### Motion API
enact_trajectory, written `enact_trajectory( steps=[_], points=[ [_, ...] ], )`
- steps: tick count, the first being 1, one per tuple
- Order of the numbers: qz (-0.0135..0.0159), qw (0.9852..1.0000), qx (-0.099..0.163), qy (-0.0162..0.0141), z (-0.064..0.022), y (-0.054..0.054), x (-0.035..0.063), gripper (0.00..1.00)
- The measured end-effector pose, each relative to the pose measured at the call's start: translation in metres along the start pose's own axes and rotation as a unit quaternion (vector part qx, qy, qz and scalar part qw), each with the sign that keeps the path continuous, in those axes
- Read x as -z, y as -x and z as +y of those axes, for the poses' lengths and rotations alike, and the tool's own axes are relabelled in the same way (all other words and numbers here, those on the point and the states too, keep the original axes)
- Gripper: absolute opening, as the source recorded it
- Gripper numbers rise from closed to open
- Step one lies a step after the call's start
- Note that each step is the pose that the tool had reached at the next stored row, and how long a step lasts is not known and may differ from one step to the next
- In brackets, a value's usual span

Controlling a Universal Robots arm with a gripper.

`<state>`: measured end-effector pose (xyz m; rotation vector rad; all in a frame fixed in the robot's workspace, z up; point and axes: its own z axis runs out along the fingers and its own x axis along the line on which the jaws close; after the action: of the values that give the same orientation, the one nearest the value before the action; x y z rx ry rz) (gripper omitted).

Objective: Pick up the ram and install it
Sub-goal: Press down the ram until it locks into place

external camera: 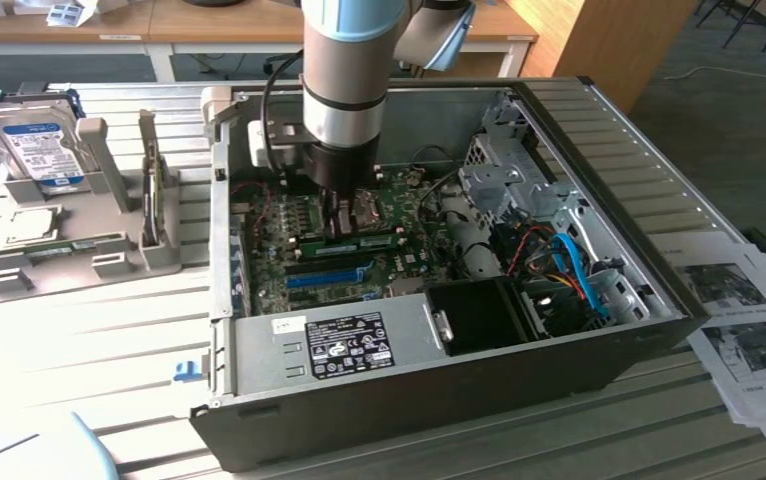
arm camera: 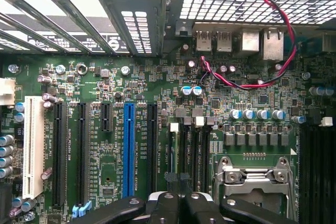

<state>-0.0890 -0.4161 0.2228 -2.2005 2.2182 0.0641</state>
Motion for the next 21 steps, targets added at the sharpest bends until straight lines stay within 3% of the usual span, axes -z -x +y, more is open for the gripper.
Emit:
enact_trajectory(
  steps=[8,21],
  points=[
    [0.0007,1.0,0.0,0.0007,0.0003,0.0,0.0131,0.1],
    [0.0007,1.0,0.0,0.0008,0.0003,0.002,0.0465,0.1]
  ],
)
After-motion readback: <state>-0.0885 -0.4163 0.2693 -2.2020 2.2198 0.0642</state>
